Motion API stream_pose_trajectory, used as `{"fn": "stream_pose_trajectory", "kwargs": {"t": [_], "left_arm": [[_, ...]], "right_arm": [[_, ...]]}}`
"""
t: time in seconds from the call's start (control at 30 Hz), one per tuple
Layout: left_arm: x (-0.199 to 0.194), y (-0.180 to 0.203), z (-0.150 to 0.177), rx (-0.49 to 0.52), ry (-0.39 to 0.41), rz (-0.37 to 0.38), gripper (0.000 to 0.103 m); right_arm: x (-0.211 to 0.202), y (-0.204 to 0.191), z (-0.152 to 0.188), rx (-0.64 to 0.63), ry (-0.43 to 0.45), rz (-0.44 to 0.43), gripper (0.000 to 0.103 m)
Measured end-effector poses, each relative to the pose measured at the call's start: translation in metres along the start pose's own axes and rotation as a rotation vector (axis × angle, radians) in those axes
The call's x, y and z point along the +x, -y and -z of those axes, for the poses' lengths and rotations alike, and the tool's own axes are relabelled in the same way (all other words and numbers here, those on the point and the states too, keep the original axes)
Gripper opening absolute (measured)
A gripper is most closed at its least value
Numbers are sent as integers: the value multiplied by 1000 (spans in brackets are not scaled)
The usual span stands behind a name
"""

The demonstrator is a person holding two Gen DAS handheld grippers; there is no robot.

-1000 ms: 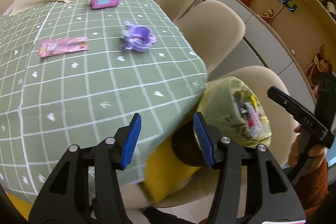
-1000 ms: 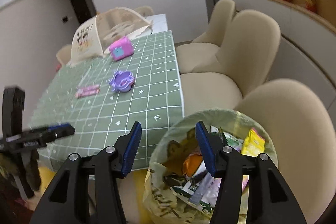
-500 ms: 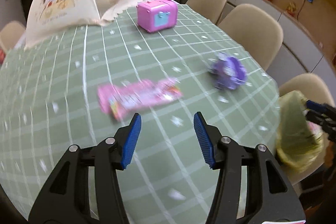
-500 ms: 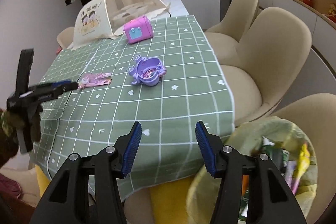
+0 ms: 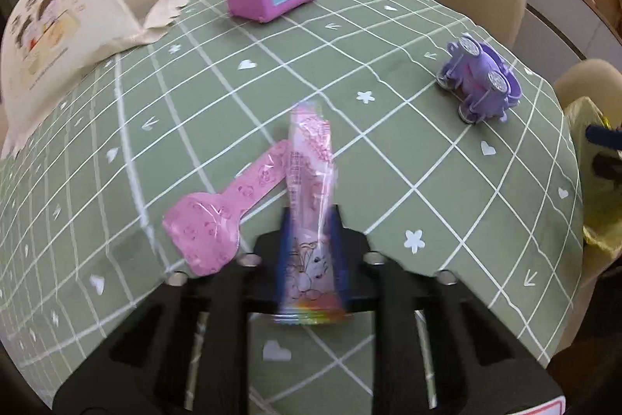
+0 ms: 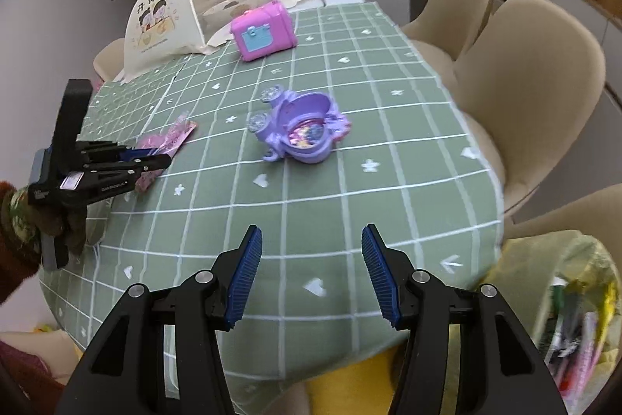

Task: Collect trash
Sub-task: 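Grasp a pink candy stick with left tool while right tool grasps pink lollipop wrapper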

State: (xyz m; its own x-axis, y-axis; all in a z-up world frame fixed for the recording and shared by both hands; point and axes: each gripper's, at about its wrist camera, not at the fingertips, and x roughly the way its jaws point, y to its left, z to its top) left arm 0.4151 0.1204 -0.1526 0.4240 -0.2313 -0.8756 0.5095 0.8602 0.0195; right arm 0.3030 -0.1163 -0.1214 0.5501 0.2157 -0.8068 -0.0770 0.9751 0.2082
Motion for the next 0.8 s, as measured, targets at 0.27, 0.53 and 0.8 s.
{"fn": "stream_pose_trajectory", "kwargs": {"t": [0.27, 0.53, 0.8], "left_arm": [[-67, -36, 48, -390, 84, 63, 11], [-111, -70, 98, -635, 135, -1, 11], [-132, -109, 151, -823, 134, -92, 11]], "right_arm": [[40, -66, -27, -229, -56, -121, 51], [86, -156, -65, -458, -66, -274, 51], [107, -216, -77, -547, -56, -348, 51]]}}
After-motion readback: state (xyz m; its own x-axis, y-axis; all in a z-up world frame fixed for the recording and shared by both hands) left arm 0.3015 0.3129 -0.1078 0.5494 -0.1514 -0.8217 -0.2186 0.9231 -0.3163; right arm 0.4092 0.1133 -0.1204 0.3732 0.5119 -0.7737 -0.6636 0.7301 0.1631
